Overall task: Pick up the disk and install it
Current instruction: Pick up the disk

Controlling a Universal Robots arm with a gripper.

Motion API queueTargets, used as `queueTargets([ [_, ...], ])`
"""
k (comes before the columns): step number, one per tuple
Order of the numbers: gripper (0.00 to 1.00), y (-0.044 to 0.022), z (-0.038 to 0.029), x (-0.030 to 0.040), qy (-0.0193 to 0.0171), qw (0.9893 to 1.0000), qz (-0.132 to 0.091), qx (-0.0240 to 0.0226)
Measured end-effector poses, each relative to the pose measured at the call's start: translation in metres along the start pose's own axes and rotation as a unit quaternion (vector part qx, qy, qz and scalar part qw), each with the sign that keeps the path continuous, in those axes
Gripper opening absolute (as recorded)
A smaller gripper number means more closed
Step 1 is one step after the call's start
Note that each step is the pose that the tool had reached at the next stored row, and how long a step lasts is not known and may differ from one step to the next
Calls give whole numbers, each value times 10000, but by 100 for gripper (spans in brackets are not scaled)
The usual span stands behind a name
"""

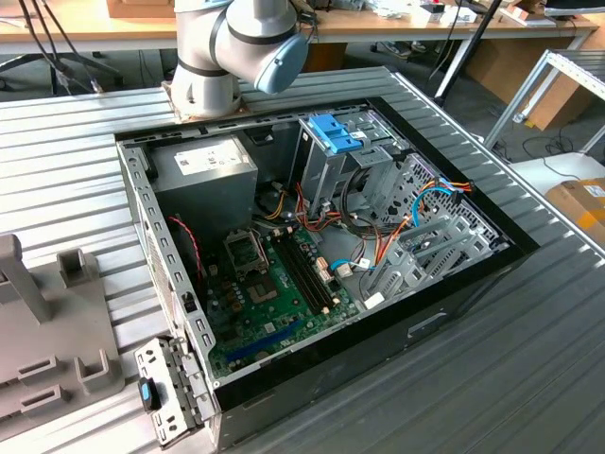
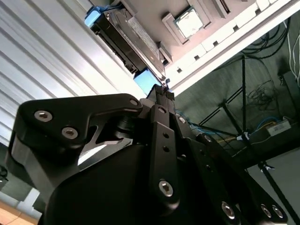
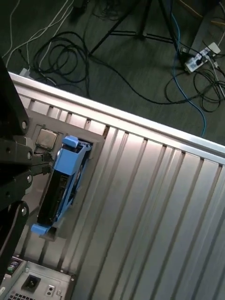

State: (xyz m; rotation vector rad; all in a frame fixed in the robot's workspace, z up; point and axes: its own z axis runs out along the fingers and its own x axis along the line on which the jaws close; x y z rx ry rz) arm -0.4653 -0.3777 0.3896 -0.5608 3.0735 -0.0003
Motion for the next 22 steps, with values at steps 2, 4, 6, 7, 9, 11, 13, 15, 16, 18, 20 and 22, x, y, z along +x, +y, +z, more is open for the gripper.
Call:
queueTargets([
  [2, 11, 0, 2, 0, 5, 9998, -223, 13],
  [4, 11, 1, 2, 0, 21, 9987, -513, 49],
  [6, 11, 0, 2, 0, 22, 9986, -524, 52],
  [7, 11, 0, 2, 0, 22, 9986, -525, 52],
  [9, 11, 0, 2, 0, 22, 9986, -525, 52],
  [11, 11, 0, 2, 0, 21, 9983, -584, 51],
  [13, 11, 1, 2, -1, 20, 9973, -730, 50],
  [15, 11, 1, 2, 0, 20, 9958, -917, 48],
  [16, 11, 1, 3, 0, 19, 9950, -998, 47],
  [18, 11, 0, 5, 0, 17, 9929, -1188, 44],
  [20, 11, 1, 7, 0, 15, 9901, -1404, 41],
  [22, 11, 0, 8, 0, 13, 9867, -1627, 38],
])
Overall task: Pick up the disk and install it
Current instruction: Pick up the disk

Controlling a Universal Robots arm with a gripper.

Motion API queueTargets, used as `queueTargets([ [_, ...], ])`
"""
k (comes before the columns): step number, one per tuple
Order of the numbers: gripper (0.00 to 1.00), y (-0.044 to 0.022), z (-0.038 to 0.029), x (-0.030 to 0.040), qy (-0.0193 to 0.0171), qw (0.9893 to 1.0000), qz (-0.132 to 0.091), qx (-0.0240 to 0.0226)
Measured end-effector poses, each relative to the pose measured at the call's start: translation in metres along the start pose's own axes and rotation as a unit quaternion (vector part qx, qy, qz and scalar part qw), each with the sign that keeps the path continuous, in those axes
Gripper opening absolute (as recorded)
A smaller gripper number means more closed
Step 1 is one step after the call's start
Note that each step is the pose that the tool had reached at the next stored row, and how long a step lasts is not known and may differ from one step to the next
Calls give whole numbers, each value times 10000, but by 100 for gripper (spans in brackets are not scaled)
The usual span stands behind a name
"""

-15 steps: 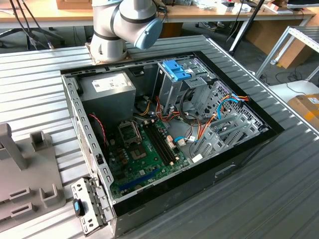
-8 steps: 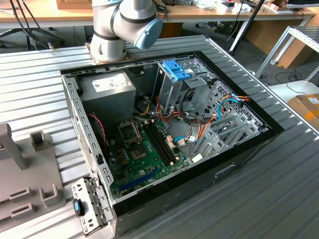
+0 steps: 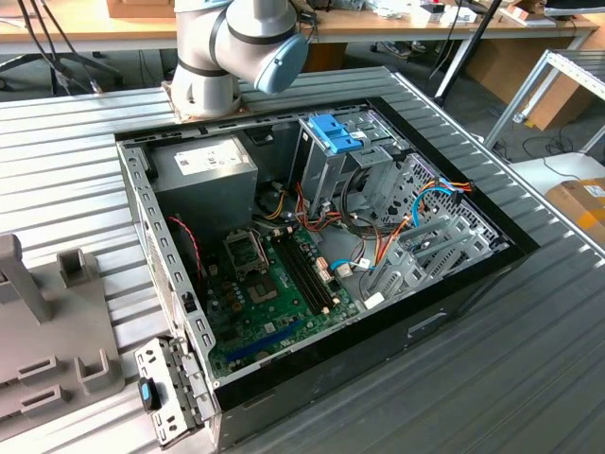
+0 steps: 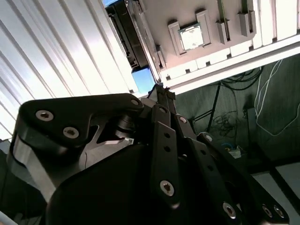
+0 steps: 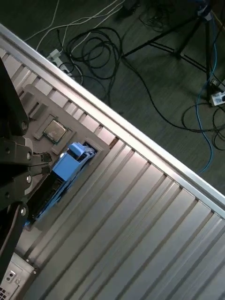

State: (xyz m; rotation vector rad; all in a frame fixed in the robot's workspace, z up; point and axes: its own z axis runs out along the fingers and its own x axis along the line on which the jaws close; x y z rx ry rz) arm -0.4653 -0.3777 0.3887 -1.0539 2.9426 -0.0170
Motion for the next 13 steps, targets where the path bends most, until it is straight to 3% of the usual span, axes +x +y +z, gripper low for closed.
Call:
queueTargets([
  [2, 11, 0, 2, 0, -4, 9997, -251, -3],
  [3, 11, 0, 3, 0, -6, 9990, -458, -5],
  [5, 11, 0, 5, 0, -9, 9980, -629, -7],
  [7, 11, 0, 7, 0, -13, 9963, -863, -10],
  [9, 11, 0, 8, 0, -17, 9940, -1090, -12],
  [13, 11, 0, 11, 0, -24, 9877, -1560, -17],
])
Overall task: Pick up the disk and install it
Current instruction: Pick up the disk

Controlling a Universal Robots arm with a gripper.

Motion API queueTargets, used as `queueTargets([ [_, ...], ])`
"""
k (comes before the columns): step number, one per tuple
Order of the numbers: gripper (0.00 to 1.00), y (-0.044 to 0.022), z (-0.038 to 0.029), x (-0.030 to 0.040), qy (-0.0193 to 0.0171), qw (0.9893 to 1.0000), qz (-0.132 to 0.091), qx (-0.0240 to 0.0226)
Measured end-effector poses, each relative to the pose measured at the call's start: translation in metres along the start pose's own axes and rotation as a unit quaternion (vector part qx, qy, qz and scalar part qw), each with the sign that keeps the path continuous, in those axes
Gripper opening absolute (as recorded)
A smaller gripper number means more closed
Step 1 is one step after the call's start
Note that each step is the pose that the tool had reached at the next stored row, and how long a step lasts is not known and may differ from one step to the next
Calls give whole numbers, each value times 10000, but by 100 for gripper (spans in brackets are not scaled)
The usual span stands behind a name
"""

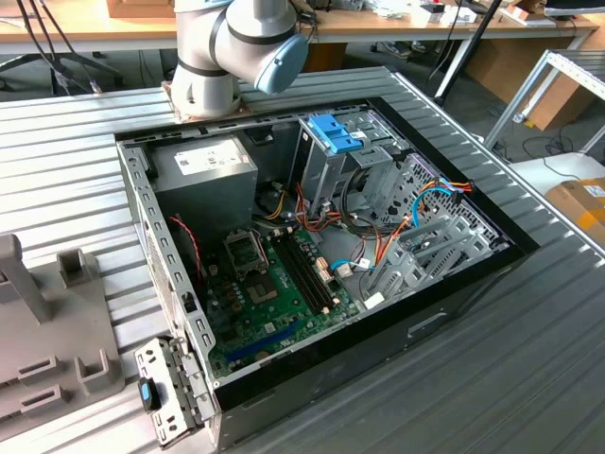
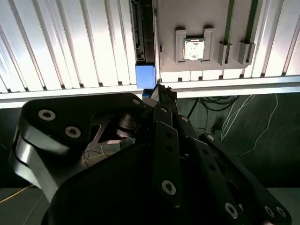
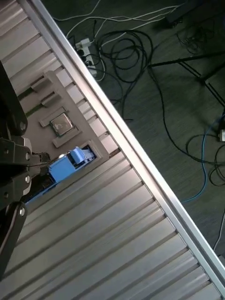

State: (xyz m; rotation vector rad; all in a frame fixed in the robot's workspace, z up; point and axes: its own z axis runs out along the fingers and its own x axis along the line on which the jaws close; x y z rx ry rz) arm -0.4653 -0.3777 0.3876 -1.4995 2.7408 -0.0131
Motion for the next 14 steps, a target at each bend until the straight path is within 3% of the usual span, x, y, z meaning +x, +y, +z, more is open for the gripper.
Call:
queueTargets([
  [1, 11, 0, 0, 0, -1, 10000, -85, -1],
  [3, 11, 0, 3, 0, -8, 9986, -520, -6],
  [6, 11, 0, 5, 0, -16, 9947, -1031, -12],
  [8, 11, 0, 7, 0, -19, 9924, -1234, -14],
  [9, 11, 0, 8, 0, -22, 9898, -1428, -16],
  [10, 11, 0, 9, 0, -26, 9859, -1673, -19],
  [11, 11, 0, 10, 0, -28, 9831, -1832, -21],
  [13, 11, 0, 11, 0, -32, 9792, -2029, -23],
  [14, 11, 0, 12, 0, -34, 9762, -2170, -24],
])
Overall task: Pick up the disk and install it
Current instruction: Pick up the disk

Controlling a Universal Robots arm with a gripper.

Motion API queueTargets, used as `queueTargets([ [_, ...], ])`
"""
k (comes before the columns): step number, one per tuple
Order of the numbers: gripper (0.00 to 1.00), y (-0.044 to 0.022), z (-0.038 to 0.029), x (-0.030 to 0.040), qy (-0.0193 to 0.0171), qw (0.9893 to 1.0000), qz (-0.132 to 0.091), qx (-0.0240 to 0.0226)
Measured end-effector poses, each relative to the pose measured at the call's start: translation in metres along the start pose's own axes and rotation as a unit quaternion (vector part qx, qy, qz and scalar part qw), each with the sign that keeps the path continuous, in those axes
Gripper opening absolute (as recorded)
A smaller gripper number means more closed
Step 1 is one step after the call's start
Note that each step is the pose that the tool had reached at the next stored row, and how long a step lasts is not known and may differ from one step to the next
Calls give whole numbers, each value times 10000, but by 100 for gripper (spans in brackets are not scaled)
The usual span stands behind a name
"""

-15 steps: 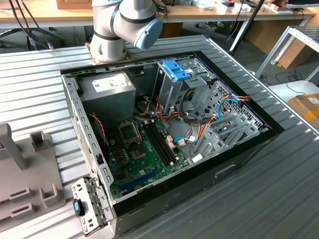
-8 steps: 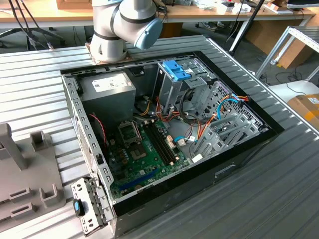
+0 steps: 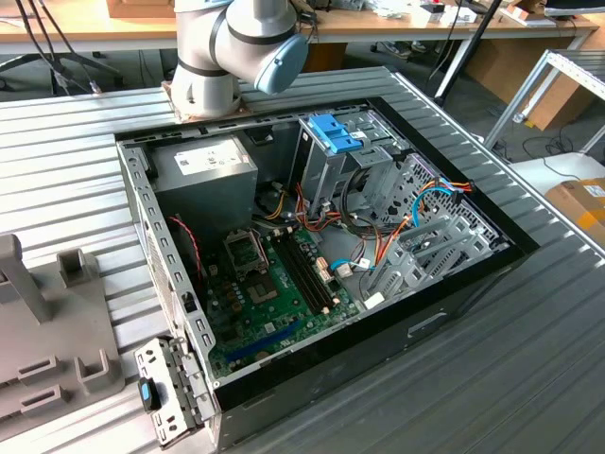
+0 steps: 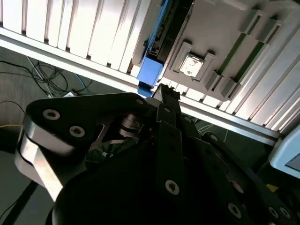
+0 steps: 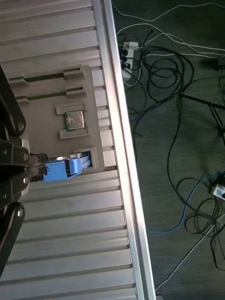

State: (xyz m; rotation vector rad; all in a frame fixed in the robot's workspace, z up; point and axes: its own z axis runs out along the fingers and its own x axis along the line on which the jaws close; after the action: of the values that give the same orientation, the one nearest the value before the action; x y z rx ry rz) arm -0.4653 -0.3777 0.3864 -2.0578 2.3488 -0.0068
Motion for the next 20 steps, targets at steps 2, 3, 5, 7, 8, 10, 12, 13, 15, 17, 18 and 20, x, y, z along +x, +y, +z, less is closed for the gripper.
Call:
queueTargets([
  [2, 11, 0, 1, 0, -4, 9996, -278, -3],
  [3, 11, 0, 2, 0, -6, 9993, -373, -4],
  [5, 11, 0, 3, 0, -9, 9985, -548, -6],
  [7, 11, 0, 4, -1, -10, 9981, -622, -6],
  [8, 11, 0, 3, -2, -10, 9980, -632, -7],
  [10, 11, 0, 3, -2, -10, 9980, -633, -7],
  [12, 11, 0, 3, -2, -10, 9980, -633, -7],
  [13, 11, 0, 3, -2, -10, 9980, -633, -7],
  [15, 11, 0, 3, -2, -10, 9980, -634, -7],
  [17, 11, 0, 4, -7, -10, 9980, -635, -7],
  [18, 11, 3, 3, -25, -10, 9980, -635, -7],
  [20, 11, 4, 3, -32, -10, 9980, -635, -7],
])
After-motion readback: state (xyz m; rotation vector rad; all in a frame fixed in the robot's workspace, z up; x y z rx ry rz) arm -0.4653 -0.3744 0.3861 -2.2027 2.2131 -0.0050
